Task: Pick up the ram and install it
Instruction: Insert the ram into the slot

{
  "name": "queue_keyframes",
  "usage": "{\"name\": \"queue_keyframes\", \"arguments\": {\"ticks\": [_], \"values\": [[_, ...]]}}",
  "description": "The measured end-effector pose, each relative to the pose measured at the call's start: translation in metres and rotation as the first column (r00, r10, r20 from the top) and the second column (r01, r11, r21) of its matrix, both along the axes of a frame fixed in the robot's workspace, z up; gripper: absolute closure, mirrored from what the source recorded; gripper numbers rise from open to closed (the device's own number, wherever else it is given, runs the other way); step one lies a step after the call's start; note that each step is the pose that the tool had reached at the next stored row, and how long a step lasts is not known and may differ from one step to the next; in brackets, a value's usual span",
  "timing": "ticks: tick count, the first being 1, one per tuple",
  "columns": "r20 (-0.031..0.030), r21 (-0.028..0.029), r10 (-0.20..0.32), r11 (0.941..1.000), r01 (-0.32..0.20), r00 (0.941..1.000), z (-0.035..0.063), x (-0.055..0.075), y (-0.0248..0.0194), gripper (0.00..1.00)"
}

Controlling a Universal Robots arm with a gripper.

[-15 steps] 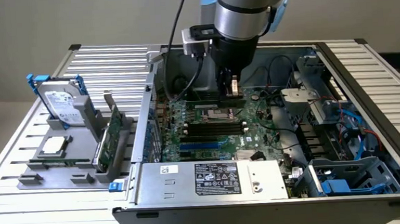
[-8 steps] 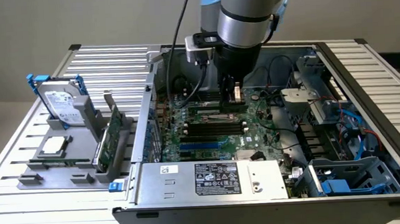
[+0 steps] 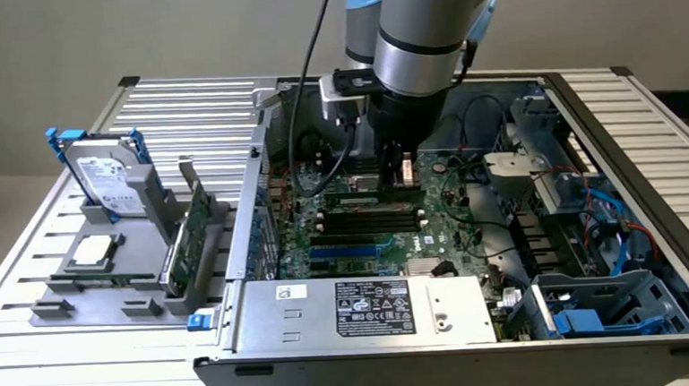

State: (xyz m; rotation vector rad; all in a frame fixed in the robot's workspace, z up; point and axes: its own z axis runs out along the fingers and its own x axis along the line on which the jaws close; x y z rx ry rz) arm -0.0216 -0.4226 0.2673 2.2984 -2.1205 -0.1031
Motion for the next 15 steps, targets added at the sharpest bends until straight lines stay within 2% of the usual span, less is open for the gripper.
{"name": "queue_keyframes", "arguments": {"ticks": [6, 15], "values": [[0.0, -0.0141, -0.006, 0.9999, 0.006, 1.0, -0.0097, 0.0, 0.0, 0.86], [0.0002, -0.0292, -0.017, 0.9994, 0.017, 0.9998, -0.0252, 0.0, 0.0, 0.86]]}}
